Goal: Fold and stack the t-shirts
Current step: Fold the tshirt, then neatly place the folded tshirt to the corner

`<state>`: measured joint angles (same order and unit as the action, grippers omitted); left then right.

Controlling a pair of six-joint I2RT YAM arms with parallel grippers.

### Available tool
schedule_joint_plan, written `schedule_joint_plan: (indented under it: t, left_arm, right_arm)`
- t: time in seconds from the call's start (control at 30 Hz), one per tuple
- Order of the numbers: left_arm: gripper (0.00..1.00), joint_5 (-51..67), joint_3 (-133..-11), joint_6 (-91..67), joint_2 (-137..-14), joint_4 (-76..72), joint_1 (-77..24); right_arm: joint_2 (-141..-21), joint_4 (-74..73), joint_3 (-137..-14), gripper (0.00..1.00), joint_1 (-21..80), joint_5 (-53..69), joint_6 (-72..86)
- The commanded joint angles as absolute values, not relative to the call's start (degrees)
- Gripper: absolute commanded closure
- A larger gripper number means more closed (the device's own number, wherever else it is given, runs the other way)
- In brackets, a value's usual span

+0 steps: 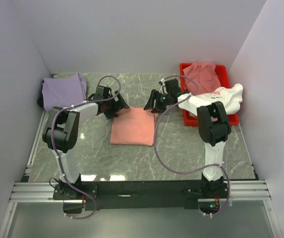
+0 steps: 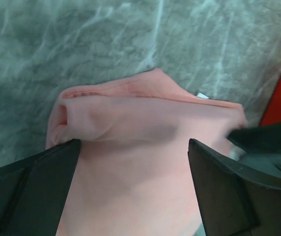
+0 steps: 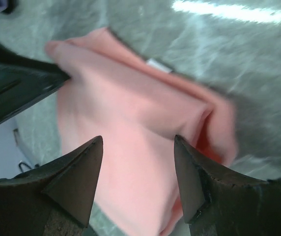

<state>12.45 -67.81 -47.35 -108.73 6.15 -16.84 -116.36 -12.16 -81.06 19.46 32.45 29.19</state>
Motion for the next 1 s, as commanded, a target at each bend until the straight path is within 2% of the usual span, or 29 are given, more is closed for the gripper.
schedule_joint_plan:
  t: [0.0,0.2,0.37,0.5,0.67,0.8,0.97]
  left_arm:
    - [0.0,16.35,-71.01,-44.48,-110.56,3.07,-16.44]
    - [0.01,16.09,-70.84,-43.42,-108.99,3.78,-16.35]
    - [0.01,14.5,-70.84,-41.57,-100.93,7.02,-16.35]
    - [0.01,11.53,-65.76,-40.78,-92.21,8.17,-16.35]
    - [0.01,5.37,-59.51,-40.43,-82.29,10.98,-16.35]
    - [0.01,2.82,-54.68,-40.26,-79.1,11.51,-16.26]
    - [0.01,2.72,-53.7,-40.43,-81.29,12.39,-16.26]
  right_arm:
    - [-119.87,-13.54,-85.43,0.33,17.93,28.65,26.81]
    - [-122.35,-14.59,-87.54,0.33,17.84,28.04,25.58]
    - [-117.44,-19.59,-89.56,0.33,18.1,25.58,21.8]
    - [-104.7,-19.16,-85.18,0.29,20.39,21.37,19.95]
    - [-89.5,-13.81,-68.67,0.19,23.11,16.27,23.37]
    - [-73.94,-11.78,-57.59,0.14,23.38,11.0,25.75]
    - [-56.21,-15.02,-46.16,0.11,23.2,-1.81,26.63]
